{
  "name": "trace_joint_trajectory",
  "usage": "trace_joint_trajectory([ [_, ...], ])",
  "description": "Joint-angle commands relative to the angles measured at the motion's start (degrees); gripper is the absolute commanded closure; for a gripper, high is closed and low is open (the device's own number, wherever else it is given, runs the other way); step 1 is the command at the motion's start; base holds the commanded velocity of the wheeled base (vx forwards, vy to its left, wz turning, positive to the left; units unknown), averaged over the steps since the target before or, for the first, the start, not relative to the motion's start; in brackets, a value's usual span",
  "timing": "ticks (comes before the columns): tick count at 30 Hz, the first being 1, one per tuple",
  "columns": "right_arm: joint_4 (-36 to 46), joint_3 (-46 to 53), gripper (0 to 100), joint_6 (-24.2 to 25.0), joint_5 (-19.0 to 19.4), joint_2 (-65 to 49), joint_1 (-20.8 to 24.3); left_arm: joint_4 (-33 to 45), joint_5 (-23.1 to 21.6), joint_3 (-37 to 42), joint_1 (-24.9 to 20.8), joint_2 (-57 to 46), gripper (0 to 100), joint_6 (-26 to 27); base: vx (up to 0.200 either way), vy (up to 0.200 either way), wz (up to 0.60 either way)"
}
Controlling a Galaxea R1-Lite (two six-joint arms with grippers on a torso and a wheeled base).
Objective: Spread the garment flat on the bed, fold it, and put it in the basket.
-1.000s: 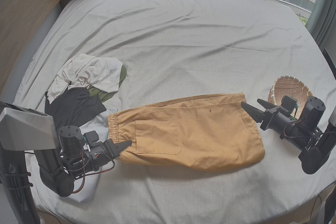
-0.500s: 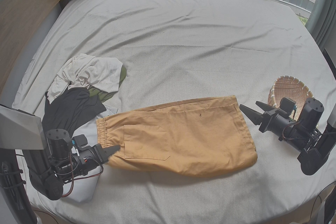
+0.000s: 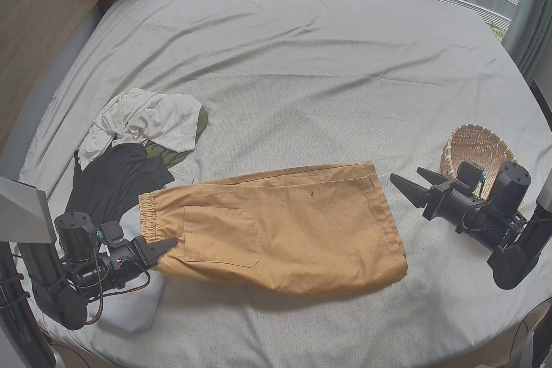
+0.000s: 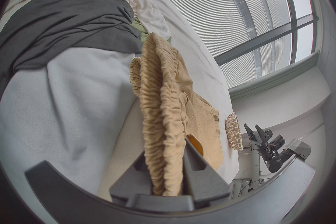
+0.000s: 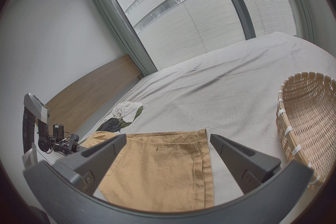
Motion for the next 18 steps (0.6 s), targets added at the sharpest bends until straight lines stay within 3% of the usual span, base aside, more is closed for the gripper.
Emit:
trace_joint_trajectory([
  [1,-0.01,0.01,0,0.11,0.02,0.09,0.02,-0.01,-0.05,-0.04,0.04,-0.95,100,0.3,0.0,0.0,0.0],
  [13,-0.01,0.01,0,0.11,0.02,0.09,0.28,-0.01,-0.22,-4.96,-5.76,-3.94,100,-0.23,0.0,0.0,0.0],
  [18,-0.01,0.01,0,0.19,0.02,0.09,0.28,-0.01,-0.22,-7.33,-10.25,-4.03,100,-0.32,0.0,0.0,0.0],
])
